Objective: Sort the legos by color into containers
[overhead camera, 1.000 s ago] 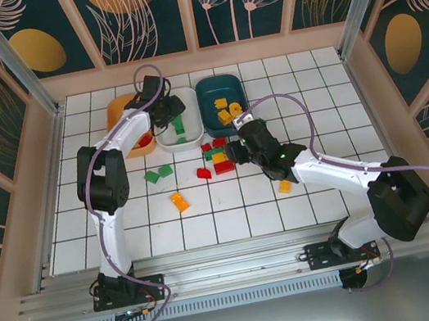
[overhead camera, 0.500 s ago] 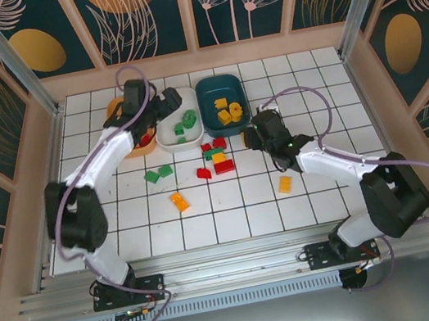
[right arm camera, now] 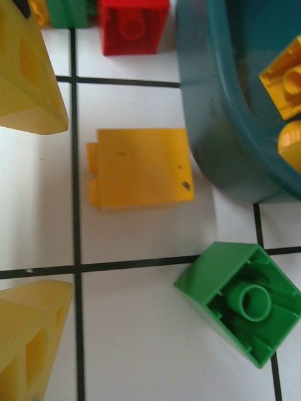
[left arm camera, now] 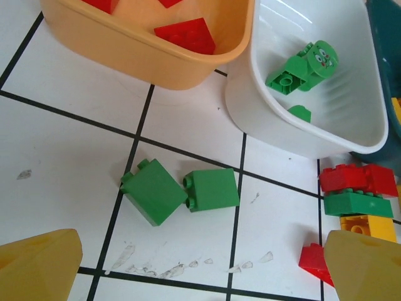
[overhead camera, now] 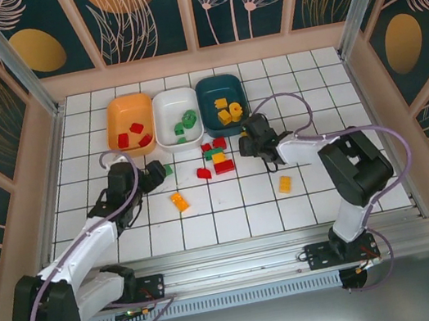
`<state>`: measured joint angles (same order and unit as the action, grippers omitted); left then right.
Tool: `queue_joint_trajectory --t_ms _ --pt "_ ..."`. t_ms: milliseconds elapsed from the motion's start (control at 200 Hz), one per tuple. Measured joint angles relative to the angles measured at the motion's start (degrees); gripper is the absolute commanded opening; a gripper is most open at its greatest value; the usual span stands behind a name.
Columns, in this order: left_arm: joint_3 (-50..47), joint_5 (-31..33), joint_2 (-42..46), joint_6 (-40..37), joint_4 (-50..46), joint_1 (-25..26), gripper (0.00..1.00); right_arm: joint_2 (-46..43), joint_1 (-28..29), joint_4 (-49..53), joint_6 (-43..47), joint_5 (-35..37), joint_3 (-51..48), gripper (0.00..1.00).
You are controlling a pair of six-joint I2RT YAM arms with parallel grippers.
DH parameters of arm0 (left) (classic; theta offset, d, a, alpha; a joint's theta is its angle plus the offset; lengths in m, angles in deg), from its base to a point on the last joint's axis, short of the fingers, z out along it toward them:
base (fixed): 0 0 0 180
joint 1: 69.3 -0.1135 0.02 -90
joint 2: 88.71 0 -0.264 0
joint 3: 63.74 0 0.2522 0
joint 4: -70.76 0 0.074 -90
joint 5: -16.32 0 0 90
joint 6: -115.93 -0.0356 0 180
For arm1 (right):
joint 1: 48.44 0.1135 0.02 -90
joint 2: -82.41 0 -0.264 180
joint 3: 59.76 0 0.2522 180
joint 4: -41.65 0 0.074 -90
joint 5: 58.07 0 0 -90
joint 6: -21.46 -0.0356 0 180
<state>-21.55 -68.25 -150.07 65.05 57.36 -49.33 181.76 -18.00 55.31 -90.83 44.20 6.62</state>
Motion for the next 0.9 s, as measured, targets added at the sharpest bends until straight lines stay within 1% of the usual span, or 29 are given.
queue_joint_trajectory --t_ms 300,460,676,801,901 --pt "0.2 0.0 1.3 0.1 2.1 -0.2 0.98 5.2 -1.0 -2.4 0.9 -0.7 4.4 0.57" --pt "0.2 1.6 7.8 0.2 0.7 -0.2 0.99 6.2 -1.0 -2.7 0.9 -1.5 4.4 0.55" --pt "0.4 3.9 17.0 0.4 -3.4 -0.5 0.98 7.9 -0.7 -3.0 0.7 -1.9 5.7 0.58" --pt "0.4 4.8 18.9 0.4 -5.9 -0.6 0.99 8.7 -0.7 -4.1 0.5 -2.1 6.2 0.57" --pt "0.4 5.4 18.8 0.5 -7.3 -0.6 0.98 9.3 -0.7 -4.4 0.4 -2.1 6.2 0.51"
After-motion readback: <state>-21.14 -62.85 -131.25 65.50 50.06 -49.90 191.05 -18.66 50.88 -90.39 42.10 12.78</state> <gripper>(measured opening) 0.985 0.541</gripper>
